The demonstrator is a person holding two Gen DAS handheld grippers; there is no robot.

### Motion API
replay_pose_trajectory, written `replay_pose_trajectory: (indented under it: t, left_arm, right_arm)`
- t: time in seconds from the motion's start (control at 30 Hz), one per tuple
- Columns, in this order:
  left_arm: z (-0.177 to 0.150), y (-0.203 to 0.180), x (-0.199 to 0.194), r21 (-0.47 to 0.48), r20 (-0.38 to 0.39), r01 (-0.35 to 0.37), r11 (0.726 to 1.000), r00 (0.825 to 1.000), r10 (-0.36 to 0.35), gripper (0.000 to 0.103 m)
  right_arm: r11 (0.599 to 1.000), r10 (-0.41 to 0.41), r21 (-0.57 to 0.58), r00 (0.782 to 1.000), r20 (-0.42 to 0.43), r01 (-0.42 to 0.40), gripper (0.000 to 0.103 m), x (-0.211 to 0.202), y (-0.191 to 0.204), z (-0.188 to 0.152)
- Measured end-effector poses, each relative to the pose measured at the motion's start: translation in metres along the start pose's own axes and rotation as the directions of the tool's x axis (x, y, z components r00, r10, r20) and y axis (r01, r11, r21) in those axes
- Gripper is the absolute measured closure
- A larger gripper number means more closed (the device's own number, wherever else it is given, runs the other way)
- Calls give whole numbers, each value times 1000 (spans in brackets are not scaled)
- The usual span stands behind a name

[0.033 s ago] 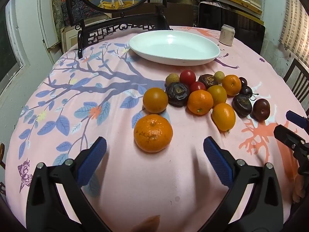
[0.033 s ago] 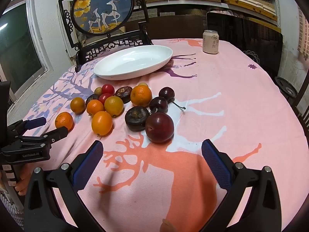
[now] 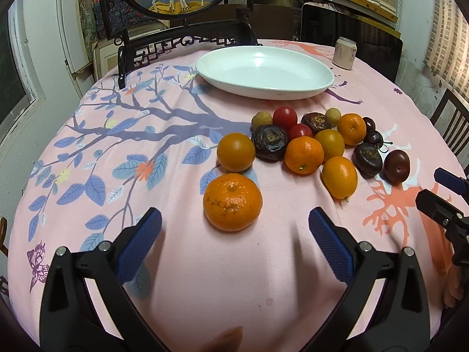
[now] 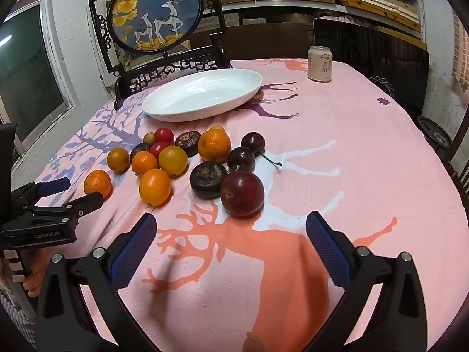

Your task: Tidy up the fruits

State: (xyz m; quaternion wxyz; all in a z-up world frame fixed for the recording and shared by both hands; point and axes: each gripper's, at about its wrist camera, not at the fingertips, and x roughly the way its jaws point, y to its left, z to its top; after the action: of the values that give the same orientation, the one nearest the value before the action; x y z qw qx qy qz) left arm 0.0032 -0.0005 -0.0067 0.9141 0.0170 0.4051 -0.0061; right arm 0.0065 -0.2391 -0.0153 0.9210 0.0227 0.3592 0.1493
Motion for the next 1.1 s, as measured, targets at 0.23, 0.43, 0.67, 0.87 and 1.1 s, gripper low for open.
replay_pose_trajectory:
  t: [0.23,0.43,0.67,0.87,1.1]
  left_arm:
    - [0,1,0,0,2,0,1000,1000,0,2]
    - [0,1,-1,1,2,0,1000,1000,0,2]
    - [1,1,-2,1,2,0,1000,1000,0,2]
    - [1,1,-2,1,2,0,1000,1000,0,2]
    - [1,1,-2,2,2,0,1000,1000,0,2]
  right_arm:
    - [1000,0,0,1000,0,0,1,-1,0,0]
    - [1000,0,1,1000,0,0,1,-1,0,0]
    - [1000,1,1,1000,0,-1,1,-1,0,0]
    - [1000,1,1,1000,0,-1,1,-1,0,1]
    - [1000,2,2,1000,1,-2,1,-2,0,1]
